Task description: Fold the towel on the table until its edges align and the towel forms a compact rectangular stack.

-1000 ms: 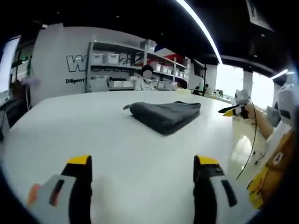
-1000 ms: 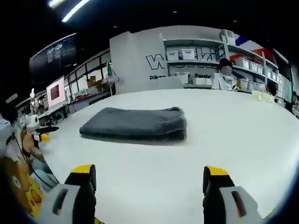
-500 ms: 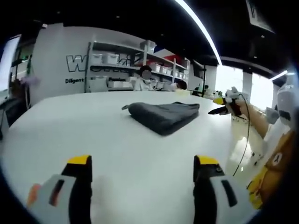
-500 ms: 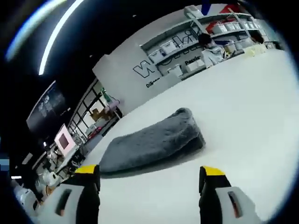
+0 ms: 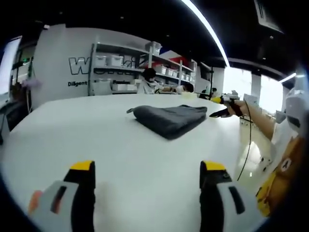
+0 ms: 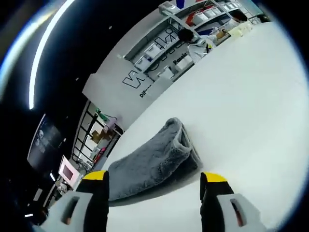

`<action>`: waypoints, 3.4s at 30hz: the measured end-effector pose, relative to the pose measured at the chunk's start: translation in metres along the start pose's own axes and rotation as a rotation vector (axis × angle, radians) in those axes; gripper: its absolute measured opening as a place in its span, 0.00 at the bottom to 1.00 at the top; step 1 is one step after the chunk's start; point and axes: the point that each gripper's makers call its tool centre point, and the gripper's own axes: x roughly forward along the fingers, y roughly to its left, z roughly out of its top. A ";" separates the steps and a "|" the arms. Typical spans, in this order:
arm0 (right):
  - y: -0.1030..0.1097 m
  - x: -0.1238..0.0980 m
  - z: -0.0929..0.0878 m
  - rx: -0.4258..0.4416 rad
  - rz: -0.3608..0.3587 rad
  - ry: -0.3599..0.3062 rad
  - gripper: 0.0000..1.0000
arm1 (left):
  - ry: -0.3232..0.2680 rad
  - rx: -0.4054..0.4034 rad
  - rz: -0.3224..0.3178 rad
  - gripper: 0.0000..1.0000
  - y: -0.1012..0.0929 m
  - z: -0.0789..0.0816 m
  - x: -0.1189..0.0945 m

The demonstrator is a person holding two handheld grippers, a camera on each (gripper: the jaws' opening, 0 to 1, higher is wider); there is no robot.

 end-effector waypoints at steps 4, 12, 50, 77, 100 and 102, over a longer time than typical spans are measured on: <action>-0.002 0.002 0.001 0.021 0.002 -0.002 0.77 | -0.005 -0.004 -0.002 0.94 0.000 0.000 0.001; -0.013 0.008 0.010 0.076 0.007 -0.026 0.71 | 0.001 -0.008 -0.001 0.94 0.002 -0.003 0.005; -0.051 -0.019 0.047 -0.055 -0.109 -0.208 0.06 | -0.011 -0.010 0.022 0.92 0.005 -0.001 -0.007; 0.158 0.046 0.000 -0.848 0.100 -0.151 0.05 | -0.026 -0.033 0.013 0.92 0.012 -0.008 -0.014; 0.192 0.098 -0.113 -1.160 0.198 0.123 0.05 | -0.051 -0.048 0.007 0.91 0.012 -0.011 -0.023; 0.186 0.099 -0.122 -1.218 0.180 0.165 0.05 | -0.049 -0.049 0.010 0.91 0.013 -0.012 -0.024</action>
